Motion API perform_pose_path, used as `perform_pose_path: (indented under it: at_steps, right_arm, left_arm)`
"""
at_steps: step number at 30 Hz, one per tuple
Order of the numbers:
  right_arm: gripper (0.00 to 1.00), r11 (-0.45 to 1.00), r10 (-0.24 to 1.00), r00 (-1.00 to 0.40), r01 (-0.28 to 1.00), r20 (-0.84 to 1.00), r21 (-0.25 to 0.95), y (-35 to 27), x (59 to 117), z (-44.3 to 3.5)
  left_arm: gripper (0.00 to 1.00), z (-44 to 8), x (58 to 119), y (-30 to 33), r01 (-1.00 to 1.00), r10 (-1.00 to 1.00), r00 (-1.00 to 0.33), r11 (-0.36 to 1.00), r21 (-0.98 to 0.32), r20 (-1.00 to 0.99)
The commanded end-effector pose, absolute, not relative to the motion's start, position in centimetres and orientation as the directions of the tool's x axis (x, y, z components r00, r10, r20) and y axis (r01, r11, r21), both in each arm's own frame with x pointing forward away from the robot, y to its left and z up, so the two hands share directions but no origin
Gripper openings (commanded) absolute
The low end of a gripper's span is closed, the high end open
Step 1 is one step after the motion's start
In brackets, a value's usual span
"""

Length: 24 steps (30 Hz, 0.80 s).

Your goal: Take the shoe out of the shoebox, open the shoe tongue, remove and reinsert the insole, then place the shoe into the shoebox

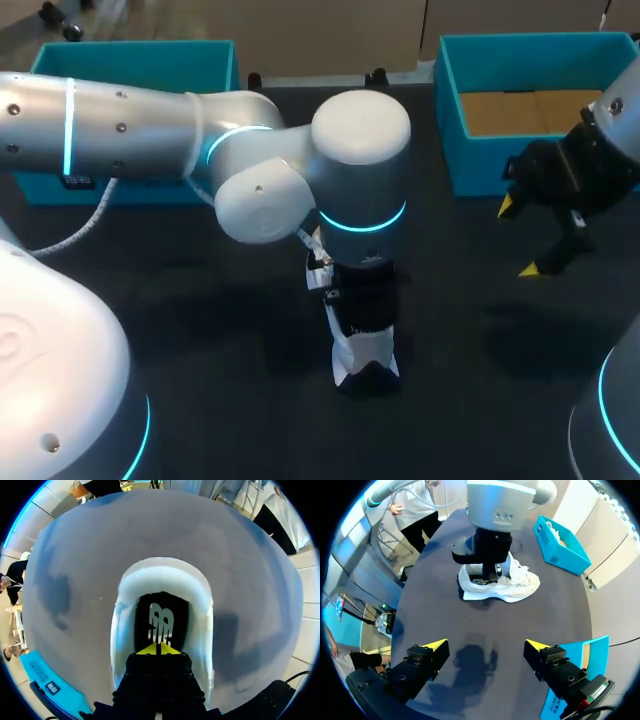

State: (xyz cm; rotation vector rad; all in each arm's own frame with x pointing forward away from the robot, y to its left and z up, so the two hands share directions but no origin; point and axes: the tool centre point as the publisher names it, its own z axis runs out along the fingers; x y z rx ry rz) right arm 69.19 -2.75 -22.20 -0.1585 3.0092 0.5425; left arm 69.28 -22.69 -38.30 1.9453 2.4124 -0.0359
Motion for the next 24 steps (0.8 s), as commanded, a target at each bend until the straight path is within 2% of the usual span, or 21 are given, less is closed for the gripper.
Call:
perform_pose_path:
  at_steps: [1,13,14,15,16,17,18,24]
  right_arm:
    - [1.0,0.933,-0.088,-0.992,-0.116,-0.096,0.341,-2.7,69.3,-22.3]
    - [1.0,0.933,-0.088,-0.992,-0.116,-0.096,0.341,-2.7,69.3,-22.3]
    - [1.0,0.933,-0.088,-0.992,-0.116,-0.096,0.341,-2.7,69.3,-22.3]
    - [1.0,0.933,-0.088,-0.992,-0.116,-0.096,0.341,-2.7,69.3,-22.3]
    - [1.0,0.933,-0.088,-0.992,-0.116,-0.096,0.341,-2.7,69.3,-22.3]
    - [1.0,0.933,-0.088,-0.992,-0.116,-0.096,0.341,-2.7,69.3,-22.3]
    - [1.0,0.933,-0.088,-0.992,-0.116,-0.096,0.341,-2.7,69.3,-22.3]
    - [1.0,0.933,-0.088,-0.992,-0.116,-0.096,0.341,-2.7,69.3,-22.3]
  left_arm:
    - [0.0,-36.6,69.4,-22.3,0.974,0.974,-0.219,0.221,0.042,-0.057]
    - [0.0,-34.5,71.2,-22.3,0.948,0.954,-0.285,0.295,0.121,-0.092]
    - [0.15,-34.6,71.4,-22.3,0.945,0.951,-0.296,0.305,0.121,-0.084]
    - [0.45,-34.8,71.4,-22.3,0.942,0.949,-0.304,0.312,0.123,-0.08]
    - [0.57,-34.9,71.5,-22.3,0.941,0.948,-0.309,0.316,0.12,-0.076]
    - [0.89,-35.1,71.5,-22.3,0.94,0.947,-0.314,0.32,0.116,-0.069]
    - [1.0,-35.3,71.5,-22.4,0.94,0.947,-0.315,0.321,0.114,-0.066]
    - [1.0,-35.4,71.1,-22.4,0.941,0.946,-0.319,0.323,0.104,-0.06]
